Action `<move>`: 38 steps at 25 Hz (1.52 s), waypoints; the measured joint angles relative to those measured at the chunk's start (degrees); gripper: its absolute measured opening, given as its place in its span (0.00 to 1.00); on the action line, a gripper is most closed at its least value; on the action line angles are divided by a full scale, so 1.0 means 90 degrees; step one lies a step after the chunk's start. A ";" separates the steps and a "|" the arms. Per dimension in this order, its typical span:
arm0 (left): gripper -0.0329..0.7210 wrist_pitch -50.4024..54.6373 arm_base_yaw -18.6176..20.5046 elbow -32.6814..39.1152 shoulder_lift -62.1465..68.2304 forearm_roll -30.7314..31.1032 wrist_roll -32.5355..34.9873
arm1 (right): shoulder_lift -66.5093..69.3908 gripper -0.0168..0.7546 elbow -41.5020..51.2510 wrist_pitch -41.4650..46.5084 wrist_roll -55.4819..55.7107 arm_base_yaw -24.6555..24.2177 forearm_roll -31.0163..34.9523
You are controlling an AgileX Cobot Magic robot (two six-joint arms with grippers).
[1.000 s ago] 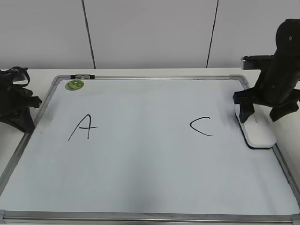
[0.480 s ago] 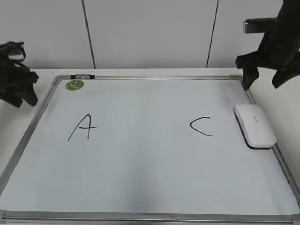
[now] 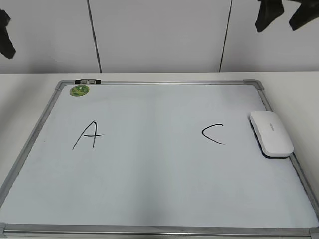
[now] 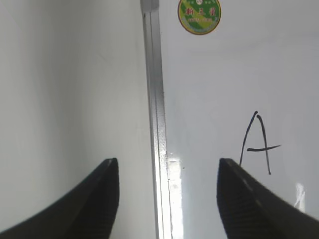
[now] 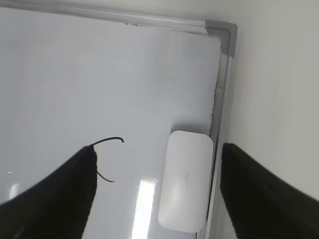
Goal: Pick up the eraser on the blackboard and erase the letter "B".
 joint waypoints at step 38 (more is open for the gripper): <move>0.64 0.0250 -0.0703 0.6252 -0.9020 0.0459 -0.0448 | -0.9460 0.79 0.6678 0.0247 0.0259 0.0565 -0.0838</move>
